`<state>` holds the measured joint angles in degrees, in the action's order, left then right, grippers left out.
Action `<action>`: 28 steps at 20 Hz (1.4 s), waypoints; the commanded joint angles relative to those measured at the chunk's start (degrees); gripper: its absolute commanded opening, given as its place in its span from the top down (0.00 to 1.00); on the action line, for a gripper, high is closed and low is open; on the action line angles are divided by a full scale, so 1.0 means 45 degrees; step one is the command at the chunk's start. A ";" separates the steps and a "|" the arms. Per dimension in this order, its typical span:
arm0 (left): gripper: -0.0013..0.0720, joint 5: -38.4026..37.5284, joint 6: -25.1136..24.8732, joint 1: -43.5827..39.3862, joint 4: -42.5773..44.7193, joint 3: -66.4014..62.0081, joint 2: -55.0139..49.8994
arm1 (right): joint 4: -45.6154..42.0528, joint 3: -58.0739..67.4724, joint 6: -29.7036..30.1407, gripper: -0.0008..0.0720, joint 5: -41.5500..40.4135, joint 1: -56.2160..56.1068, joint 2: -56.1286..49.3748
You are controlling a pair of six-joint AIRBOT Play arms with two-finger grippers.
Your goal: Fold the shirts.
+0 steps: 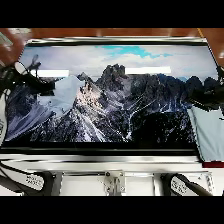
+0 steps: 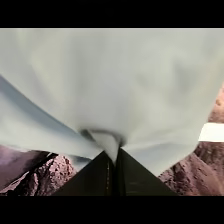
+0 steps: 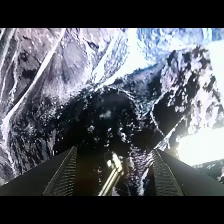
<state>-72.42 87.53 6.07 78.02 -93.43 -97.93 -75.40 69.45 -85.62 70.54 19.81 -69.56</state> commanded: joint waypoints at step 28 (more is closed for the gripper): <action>0.00 -0.0758 0.1316 -0.6883 -0.2871 0.2375 0.3988 | 0.0918 -0.2788 0.2234 0.03 0.3283 -0.1277 0.3910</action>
<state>-61.52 96.57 -33.58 63.07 -81.69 -79.92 -71.02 60.99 -76.69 87.18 15.00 -49.56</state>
